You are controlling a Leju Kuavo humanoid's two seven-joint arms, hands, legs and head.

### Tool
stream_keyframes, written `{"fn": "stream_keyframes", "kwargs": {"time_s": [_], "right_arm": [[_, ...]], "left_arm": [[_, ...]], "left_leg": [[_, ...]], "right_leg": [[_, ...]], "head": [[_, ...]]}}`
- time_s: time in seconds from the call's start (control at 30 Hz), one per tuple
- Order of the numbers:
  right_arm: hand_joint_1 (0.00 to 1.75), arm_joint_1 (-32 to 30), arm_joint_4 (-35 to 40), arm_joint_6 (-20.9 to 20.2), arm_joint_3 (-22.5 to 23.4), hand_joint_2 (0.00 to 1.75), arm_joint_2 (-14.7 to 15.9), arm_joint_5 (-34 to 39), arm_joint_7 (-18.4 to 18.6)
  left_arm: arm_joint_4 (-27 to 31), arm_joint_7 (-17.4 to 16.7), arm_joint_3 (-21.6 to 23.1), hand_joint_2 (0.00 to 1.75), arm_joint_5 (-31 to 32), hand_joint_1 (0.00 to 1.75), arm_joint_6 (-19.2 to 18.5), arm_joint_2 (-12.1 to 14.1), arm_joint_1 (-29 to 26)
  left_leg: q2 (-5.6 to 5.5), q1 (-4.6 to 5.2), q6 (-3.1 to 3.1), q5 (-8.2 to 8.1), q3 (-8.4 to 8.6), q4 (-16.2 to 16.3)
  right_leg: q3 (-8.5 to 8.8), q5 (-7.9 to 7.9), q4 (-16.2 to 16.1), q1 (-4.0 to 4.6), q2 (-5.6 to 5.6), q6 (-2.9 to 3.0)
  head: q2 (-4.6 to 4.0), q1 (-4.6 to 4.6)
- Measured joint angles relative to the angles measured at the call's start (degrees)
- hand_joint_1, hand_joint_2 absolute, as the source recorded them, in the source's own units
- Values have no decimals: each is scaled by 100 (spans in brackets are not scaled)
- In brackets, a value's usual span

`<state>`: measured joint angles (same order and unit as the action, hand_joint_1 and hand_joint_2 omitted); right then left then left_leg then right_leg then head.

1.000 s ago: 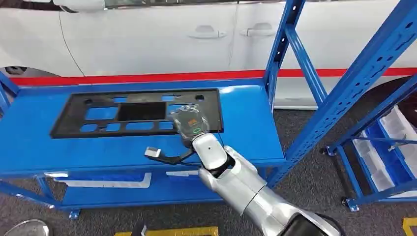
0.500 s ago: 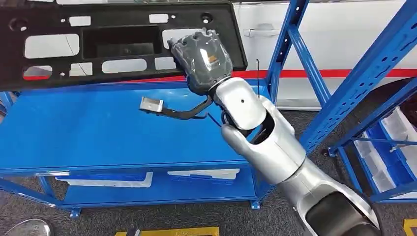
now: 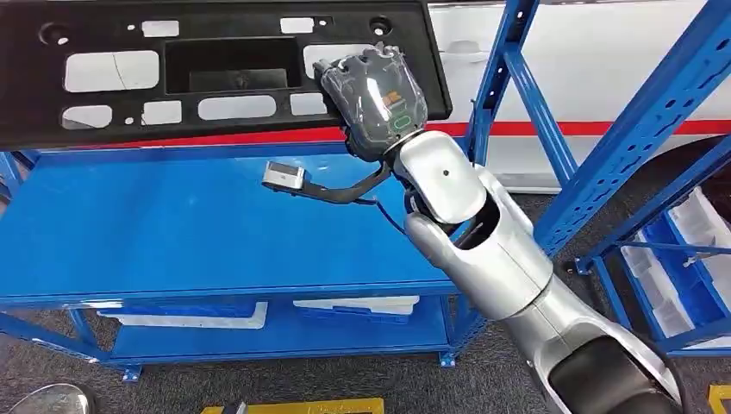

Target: Take the parts from the cabinet and place them on the table.

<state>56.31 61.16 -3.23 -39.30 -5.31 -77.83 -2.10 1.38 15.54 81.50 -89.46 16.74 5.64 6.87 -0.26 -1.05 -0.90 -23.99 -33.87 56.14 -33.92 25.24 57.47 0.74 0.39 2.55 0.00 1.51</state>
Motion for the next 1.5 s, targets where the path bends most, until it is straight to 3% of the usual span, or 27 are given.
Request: {"fn": "stream_keyframes", "kwargs": {"time_s": [0.8,1.13,1.43,1.5], "right_arm": [[175,-64,181,22,0,175,160,140,-94],[175,-30,236,-101,0,175,212,634,-236],[175,38,236,-107,-24,175,223,684,-223],[175,67,236,-107,-24,175,232,684,-225]], "left_arm": [[0,11,-17,175,-39,0,15,6,2],[0,-2,-31,175,-42,0,20,52,-3],[0,-6,-33,175,-39,0,11,94,-4],[0,-7,-33,175,-39,0,-4,92,0]], "left_leg": [[0,0,0,0,-3,1],[-1,0,0,0,-4,1],[-2,29,89,-28,-41,71],[37,-37,161,38,22,-53]], "right_leg": [[-1,0,0,0,0,0],[-1,0,0,-1,-2,0],[-3,-12,-5,-35,-2,-81],[-13,77,82,-33,-1,-136]], "head": [[0,0],[0,0],[0,0],[0,0]]}}
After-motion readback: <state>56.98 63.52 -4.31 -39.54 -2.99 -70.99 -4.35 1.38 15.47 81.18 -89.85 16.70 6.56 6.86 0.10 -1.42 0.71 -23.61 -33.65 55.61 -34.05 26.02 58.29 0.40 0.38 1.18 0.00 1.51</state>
